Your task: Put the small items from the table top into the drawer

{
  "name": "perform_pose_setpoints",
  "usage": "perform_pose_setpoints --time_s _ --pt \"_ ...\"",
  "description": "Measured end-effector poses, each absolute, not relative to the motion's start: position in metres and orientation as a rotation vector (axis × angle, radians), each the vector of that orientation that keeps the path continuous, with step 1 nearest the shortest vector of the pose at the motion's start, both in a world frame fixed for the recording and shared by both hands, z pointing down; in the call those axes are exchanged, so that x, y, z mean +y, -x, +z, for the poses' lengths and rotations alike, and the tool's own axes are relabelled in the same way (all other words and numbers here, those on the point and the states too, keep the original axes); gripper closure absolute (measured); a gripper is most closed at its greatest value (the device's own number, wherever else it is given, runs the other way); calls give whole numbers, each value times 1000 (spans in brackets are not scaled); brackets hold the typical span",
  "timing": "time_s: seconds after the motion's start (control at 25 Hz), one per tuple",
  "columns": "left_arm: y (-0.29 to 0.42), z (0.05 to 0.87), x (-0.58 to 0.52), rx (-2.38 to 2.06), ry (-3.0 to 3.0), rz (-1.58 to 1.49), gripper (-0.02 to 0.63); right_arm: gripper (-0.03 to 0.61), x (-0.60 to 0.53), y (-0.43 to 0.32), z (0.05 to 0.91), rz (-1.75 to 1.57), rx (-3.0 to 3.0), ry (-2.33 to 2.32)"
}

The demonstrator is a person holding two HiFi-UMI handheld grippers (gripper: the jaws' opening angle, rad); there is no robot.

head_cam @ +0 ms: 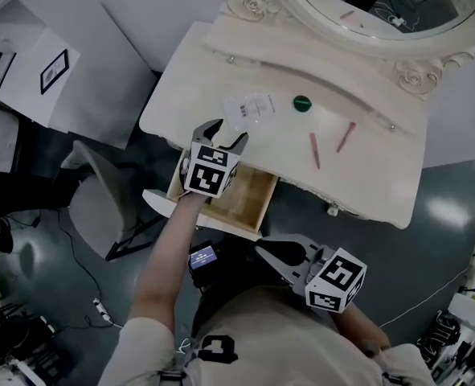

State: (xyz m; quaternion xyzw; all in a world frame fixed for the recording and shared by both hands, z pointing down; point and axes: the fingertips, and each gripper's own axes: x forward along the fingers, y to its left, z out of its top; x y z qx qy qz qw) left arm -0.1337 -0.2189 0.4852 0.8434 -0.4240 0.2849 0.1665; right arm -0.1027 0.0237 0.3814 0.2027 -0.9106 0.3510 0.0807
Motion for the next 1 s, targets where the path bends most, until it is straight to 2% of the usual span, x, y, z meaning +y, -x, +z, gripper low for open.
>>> perform_pose_setpoints --time_s 0.64,1.0 --pt "133 560 -264 -1129 -2390 948 319 551 15 112 404 1156 -2637 -677" --pt "139 579 -274 -1130 -2296 895 321 551 9 115 411 1192 -2609 -732"
